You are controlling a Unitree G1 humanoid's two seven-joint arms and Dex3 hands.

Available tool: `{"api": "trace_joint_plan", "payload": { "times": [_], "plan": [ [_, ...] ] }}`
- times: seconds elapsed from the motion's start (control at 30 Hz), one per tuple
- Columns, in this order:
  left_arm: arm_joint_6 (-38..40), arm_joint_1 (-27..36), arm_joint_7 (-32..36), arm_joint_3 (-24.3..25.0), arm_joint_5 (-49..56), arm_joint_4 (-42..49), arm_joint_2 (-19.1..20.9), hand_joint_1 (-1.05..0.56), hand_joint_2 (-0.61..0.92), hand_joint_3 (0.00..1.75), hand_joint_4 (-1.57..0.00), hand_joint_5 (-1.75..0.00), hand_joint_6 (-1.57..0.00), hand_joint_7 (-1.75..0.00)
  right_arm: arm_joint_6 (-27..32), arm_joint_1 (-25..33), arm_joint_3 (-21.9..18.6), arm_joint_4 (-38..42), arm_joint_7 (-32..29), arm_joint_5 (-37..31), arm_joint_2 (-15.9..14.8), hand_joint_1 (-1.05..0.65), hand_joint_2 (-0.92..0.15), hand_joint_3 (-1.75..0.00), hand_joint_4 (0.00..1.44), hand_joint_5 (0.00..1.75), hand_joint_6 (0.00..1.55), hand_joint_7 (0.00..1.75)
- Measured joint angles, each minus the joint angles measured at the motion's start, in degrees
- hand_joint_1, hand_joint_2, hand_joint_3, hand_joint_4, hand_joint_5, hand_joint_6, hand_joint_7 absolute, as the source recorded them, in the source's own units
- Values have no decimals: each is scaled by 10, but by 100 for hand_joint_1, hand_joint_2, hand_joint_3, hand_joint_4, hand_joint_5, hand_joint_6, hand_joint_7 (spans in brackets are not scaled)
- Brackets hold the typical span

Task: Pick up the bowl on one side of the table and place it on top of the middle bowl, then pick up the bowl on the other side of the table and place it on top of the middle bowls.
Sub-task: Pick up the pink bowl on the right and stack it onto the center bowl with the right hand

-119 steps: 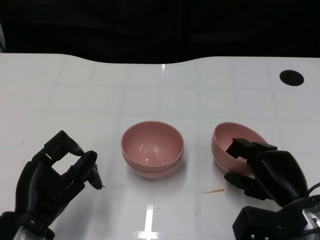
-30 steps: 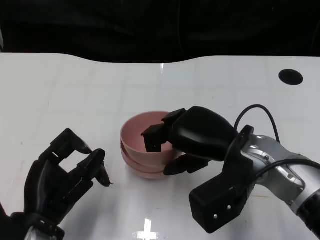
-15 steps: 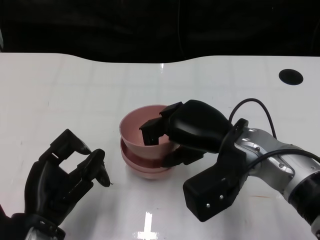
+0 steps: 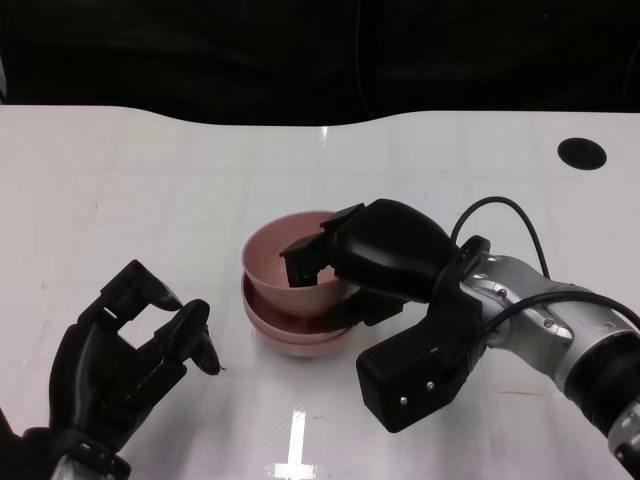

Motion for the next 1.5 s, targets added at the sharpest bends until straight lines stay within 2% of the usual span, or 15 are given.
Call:
{"api": "trace_joint_plan", "payload": {
  "times": [0.23, 0.43, 0.7, 0.8, 0.83, 0.9, 0.97, 1.0, 1.03, 1.13, 1.17, 1.2, 1.23, 1.3, 1.5],
  "plan": [
    [-5, 0, -3, 0, -1, 2, 0, -18, 85, 43, -91, -175, -61, -175, -7, -2, 7, 27, -34, -2, 5, -22, -92, -22, 78, 168, 72, 131],
    [-5, 0, -4, 0, -3, 5, 0, -17, 85, 44, -91, -175, -60, -175, -7, -2, 23, 38, -60, -12, 6, -21, -92, -22, 76, 175, 67, 144],
    [-5, 0, -8, 0, -3, 6, 1, -17, 84, 45, -91, -175, -60, -175, -10, -4, 26, 47, -71, -13, 7, -21, -92, -22, 76, 175, 66, 146],
    [-7, 0, -9, 0, -2, 6, 1, -18, 84, 45, -91, -175, -60, -175, -10, -4, 28, 47, -75, -14, 7, -27, -92, -26, 82, 150, 77, 109],
    [-8, 0, -8, 0, -1, 6, 1, -18, 84, 45, -91, -175, -60, -175, -10, -4, 30, 47, -79, -17, 7, -28, -92, -27, 82, 147, 79, 104],
    [-8, 0, -9, 0, -1, 7, 1, -19, 83, 45, -91, -175, -61, -175, -9, -4, 33, 46, -95, -25, 6, -45, -92, -44, 76, 142, 76, 95],
    [-8, 0, -8, 0, -1, 7, 1, -19, 83, 46, -91, -175, -61, -175, -10, -1, 36, 46, -109, -33, 3, -51, -92, -49, 73, 140, 74, 92],
    [-8, 0, -8, 0, -1, 7, 1, -19, 83, 46, -91, -175, -61, -175, -10, 1, 39, 46, -114, -35, 1, -59, -92, -53, 72, 119, 72, 72],
    [-8, 0, -8, 0, 1, 7, 1, -19, 83, 46, -91, -175, -61, -175, -10, 3, 41, 46, -117, -37, -1, -61, -92, -54, 73, 110, 73, 61],
    [-8, 0, -8, 0, 8, 7, 1, -19, 83, 46, -91, -175, -61, -175, -10, 7, 43, 45, -119, -39, -4, -64, -92, -55, 74, 102, 75, 50],
    [-8, 0, -8, 0, 9, 7, 1, -19, 84, 46, -91, -175, -61, -175, -7, 8, 43, 41, -118, -40, -7, -71, -92, -58, 59, 71, 63, 32],
    [-9, 0, -8, 0, 11, 7, 2, -18, 84, 46, -91, -175, -61, -175, -2, 10, 43, 32, -114, -40, -10, -76, -92, -59, 54, 40, 57, 15],
    [-10, 0, -8, 0, 12, 7, 2, -18, 84, 46, -90, -175, -61, -175, 3, 13, 43, 22, -107, -40, -15, -78, -92, -59, 49, 28, 53, 9],
    [-11, 0, -8, 0, 14, 7, 3, -19, 84, 46, -89, -175, -61, -175, 10, 20, 42, 8, -96, -39, -22, -80, -92, -58, 42, 15, 49, 2],
    [-13, 0, -8, -1, 20, 7, 4, -19, 84, 45, -89, -175, -62, -175, 22, 37, 42, -19, -67, -35, -27, -83, -92, -59, 31, 6, 42, 0]
  ]
}}
